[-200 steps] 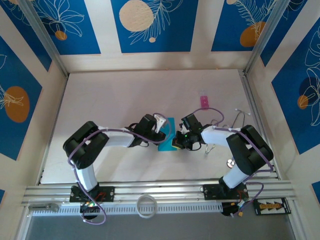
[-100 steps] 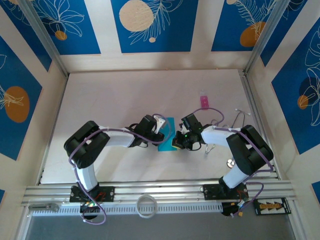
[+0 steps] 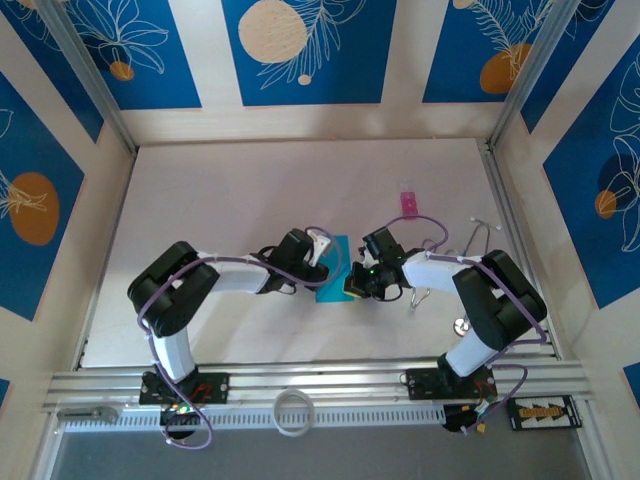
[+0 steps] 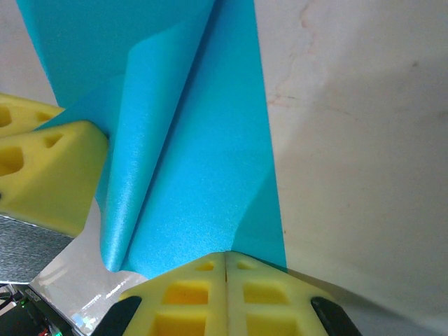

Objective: Fold a paper plane with a square sheet of paper (pick it up from the middle)
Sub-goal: Fold the triangle a second time at the center of the table.

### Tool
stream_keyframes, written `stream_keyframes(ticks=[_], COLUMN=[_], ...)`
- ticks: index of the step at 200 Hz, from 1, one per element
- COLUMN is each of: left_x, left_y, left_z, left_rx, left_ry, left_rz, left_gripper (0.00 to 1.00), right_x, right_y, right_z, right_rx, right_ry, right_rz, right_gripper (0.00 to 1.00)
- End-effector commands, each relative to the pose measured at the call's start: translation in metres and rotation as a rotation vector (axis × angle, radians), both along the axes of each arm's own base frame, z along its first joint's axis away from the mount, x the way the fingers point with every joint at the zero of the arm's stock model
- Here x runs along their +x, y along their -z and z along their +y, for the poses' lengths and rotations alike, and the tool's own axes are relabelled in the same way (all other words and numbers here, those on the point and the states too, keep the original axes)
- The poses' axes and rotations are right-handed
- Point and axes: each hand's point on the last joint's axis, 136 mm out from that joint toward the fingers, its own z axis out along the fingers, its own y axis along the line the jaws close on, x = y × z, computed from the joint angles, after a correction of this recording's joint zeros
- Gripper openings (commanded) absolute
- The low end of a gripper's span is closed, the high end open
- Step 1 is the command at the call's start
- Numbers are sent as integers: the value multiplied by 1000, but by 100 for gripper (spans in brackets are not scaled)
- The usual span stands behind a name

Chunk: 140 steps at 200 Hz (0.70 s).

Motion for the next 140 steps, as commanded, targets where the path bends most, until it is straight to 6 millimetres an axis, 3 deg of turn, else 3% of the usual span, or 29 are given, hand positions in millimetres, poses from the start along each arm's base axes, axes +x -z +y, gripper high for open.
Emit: stream_keyframes(ticks=[1, 140], left_x=[12, 12], left_y=[-3, 11], left_z=[3, 6], left_rx=[-1, 14], left_ry=[-36, -50], left_rz=[-11, 40], left_gripper=[0, 0], right_x=[-13, -14], right_y=[15, 16], right_z=[-11, -10], right_rx=[-60, -57], right_ry=[-9, -14], right_rz=[67, 74], right_gripper=[2, 2])
